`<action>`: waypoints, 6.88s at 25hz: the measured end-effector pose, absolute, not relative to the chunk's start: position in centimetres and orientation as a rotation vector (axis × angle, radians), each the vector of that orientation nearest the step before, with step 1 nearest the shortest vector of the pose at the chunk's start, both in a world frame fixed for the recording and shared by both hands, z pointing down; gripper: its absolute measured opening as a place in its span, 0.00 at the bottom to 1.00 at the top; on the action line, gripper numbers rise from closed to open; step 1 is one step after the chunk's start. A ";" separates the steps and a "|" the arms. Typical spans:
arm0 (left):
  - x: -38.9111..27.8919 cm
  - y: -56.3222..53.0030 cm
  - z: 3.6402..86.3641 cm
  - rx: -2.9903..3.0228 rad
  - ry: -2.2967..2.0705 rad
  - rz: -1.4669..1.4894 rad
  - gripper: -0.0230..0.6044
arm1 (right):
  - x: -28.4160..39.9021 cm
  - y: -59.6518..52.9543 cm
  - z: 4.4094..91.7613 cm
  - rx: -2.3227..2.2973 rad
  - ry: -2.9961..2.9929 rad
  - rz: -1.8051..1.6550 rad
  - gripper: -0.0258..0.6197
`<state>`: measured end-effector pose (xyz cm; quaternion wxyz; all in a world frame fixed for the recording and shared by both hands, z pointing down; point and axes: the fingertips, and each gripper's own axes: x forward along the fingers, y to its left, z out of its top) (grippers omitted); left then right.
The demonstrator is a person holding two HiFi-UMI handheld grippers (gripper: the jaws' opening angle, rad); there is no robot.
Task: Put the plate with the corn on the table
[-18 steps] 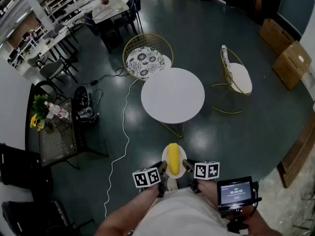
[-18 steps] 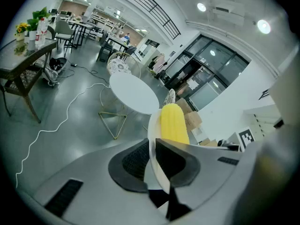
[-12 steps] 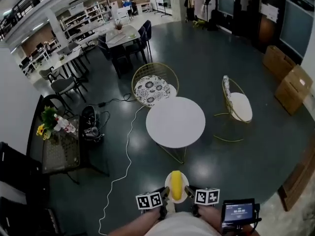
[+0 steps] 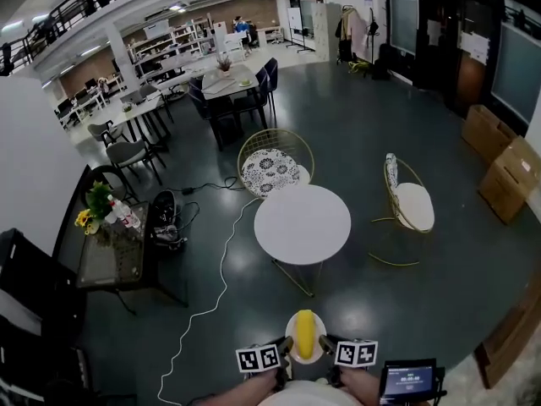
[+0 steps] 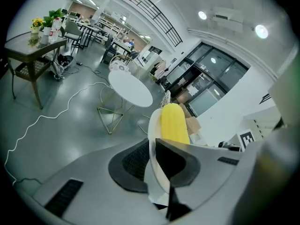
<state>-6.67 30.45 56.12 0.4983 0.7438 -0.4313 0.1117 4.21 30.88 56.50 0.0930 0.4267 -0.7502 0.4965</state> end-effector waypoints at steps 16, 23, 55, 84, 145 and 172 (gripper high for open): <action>-6.3 33.6 55.5 1.762 -1.139 0.192 0.12 | 4.6 32.7 55.5 1.183 -2.284 1.453 0.11; -7.9 32.6 55.9 1.748 -1.149 0.189 0.12 | 2.9 31.6 55.7 1.166 -2.281 1.448 0.11; -21.6 18.6 56.7 1.766 -1.058 0.205 0.12 | -10.6 18.4 56.3 1.266 -2.226 1.456 0.11; -22.7 7.4 58.5 1.705 -1.085 0.171 0.12 | -11.8 6.5 57.6 1.198 -2.221 1.421 0.11; -11.4 -19.8 62.4 1.807 -0.846 0.415 0.11 | -1.0 -17.5 62.2 1.375 -2.119 1.654 0.11; -9.2 -28.3 70.8 1.883 -0.632 0.623 0.11 | 0.6 -23.4 70.7 1.660 -1.924 1.738 0.11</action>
